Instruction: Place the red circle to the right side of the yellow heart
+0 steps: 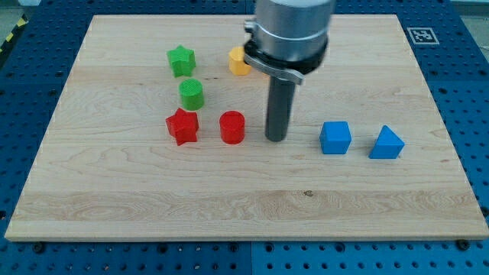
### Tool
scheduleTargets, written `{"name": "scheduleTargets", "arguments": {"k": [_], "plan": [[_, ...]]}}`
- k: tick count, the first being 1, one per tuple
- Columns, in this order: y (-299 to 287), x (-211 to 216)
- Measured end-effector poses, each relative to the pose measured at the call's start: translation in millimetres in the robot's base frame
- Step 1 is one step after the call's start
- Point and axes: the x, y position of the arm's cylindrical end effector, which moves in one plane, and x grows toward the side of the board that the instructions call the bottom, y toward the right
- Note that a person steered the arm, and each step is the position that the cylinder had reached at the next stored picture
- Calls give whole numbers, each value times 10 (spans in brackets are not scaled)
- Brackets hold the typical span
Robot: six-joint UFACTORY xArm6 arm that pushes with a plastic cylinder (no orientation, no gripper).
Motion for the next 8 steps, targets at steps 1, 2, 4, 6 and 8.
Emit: {"name": "scheduleTargets", "arguments": {"k": [1,2,4,6,8], "plan": [[-10,-146],[-10,-148],[-10,-86],[-10,324],[-481,518]]}}
